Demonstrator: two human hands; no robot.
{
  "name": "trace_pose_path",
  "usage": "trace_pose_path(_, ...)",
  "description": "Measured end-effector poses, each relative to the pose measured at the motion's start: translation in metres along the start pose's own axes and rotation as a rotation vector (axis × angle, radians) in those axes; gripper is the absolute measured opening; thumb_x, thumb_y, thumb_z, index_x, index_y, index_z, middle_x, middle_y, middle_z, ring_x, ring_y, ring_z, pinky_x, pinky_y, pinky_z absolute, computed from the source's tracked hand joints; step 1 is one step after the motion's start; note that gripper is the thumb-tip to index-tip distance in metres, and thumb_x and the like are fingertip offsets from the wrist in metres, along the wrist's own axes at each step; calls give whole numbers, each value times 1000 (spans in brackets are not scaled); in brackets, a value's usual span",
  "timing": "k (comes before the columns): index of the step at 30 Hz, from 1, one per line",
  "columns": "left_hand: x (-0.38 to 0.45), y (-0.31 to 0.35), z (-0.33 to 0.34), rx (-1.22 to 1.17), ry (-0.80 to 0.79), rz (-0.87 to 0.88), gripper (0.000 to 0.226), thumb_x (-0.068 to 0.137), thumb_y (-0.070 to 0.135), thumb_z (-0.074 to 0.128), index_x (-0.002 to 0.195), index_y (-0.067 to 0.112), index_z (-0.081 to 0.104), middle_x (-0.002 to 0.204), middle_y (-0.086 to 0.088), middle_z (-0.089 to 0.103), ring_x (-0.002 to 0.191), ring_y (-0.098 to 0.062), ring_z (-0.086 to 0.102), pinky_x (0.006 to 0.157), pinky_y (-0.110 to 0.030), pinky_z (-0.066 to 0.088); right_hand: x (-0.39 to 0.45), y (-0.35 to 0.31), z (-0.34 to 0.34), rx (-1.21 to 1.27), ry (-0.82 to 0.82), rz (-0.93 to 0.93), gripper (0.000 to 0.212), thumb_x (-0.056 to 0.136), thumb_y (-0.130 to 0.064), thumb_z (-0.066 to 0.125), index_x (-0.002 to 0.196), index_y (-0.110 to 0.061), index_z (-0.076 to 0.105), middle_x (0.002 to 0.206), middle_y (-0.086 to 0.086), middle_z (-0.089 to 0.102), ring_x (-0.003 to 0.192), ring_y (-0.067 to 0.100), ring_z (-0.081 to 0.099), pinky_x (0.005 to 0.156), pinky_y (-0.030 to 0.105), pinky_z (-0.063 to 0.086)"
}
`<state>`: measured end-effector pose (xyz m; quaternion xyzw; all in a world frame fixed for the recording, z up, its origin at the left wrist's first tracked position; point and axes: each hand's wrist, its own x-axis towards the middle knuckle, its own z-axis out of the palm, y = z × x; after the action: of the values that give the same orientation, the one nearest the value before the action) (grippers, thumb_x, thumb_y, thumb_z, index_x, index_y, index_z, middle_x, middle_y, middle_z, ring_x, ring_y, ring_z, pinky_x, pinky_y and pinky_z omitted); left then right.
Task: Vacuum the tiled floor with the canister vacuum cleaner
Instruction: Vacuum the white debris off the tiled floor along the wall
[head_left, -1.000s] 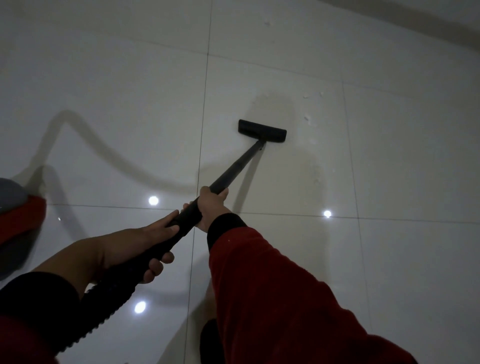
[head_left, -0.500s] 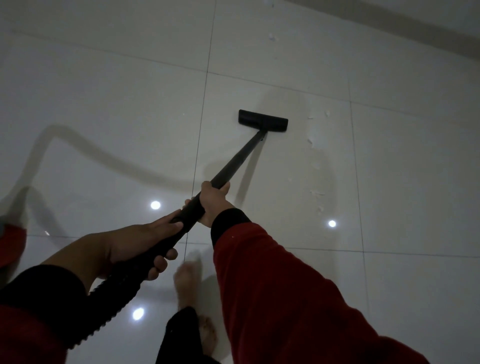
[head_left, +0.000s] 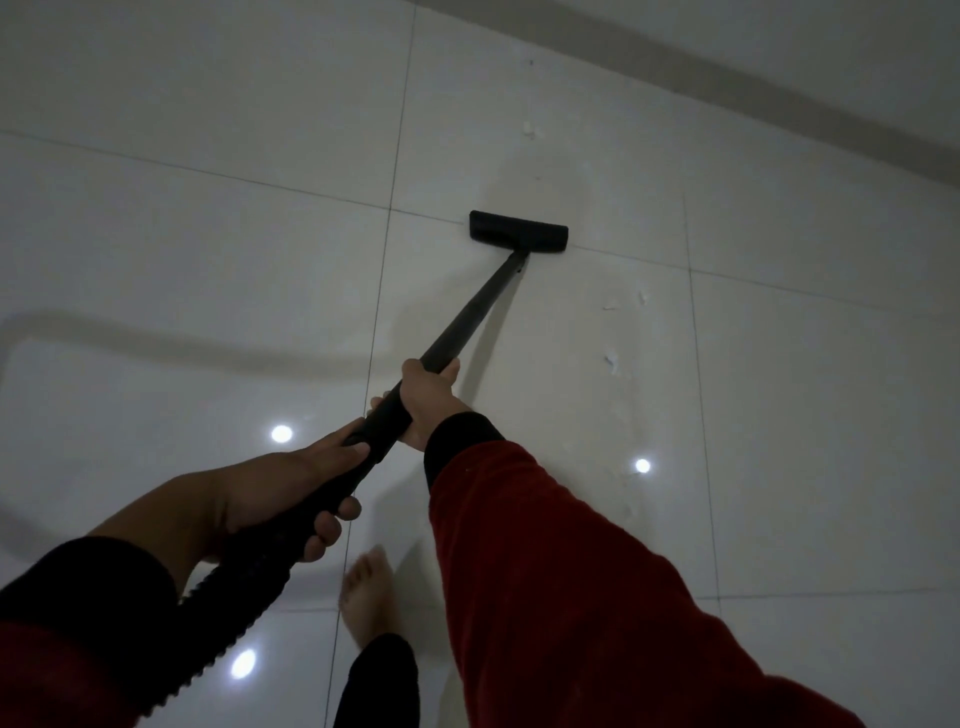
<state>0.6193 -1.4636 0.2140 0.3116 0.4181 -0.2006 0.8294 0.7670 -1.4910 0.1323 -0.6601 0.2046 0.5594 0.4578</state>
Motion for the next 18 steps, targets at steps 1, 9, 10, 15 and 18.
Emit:
trace_pose_path(1,3,10,-2,-5,1,-1,22,97,37,41,106,55,48,61,-4,48,42,-10,41,38,-21,41,5,-10,4,-7,6,-7,72,97,-24,43,147,-47,-3,116,14,55,73,23,61,59,36,55)
trace_pose_path(9,26,84,-8,-44,3,-4,20,98,37,40,101,55,49,60,-4,47,41,-9,40,37,-20,41,32,-82,24,-61,5,-3,73,97,-24,42,148,-46,-6,101,13,54,72,23,62,61,39,53)
trace_pose_path(10,31,94,-8,-49,2,-1,20,98,37,40,101,55,48,60,-4,46,41,-9,40,37,-19,40,37,-92,26,-68,7,0,73,97,-25,43,148,-45,-5,101,13,55,73,23,63,63,39,54)
trace_pose_path(15,56,142,-9,-75,1,16,21,98,38,40,106,55,48,59,-3,47,41,-9,40,37,-20,40,60,-144,32,-100,-4,-12,73,98,-25,41,148,-46,-8,100,11,54,72,23,62,68,40,54)
trace_pose_path(18,73,172,-6,-95,6,15,21,98,38,40,107,55,47,60,-3,46,42,-9,40,37,-20,40,73,-178,33,-112,-26,-11,76,98,-23,41,146,-50,-12,103,13,53,73,24,62,66,39,53)
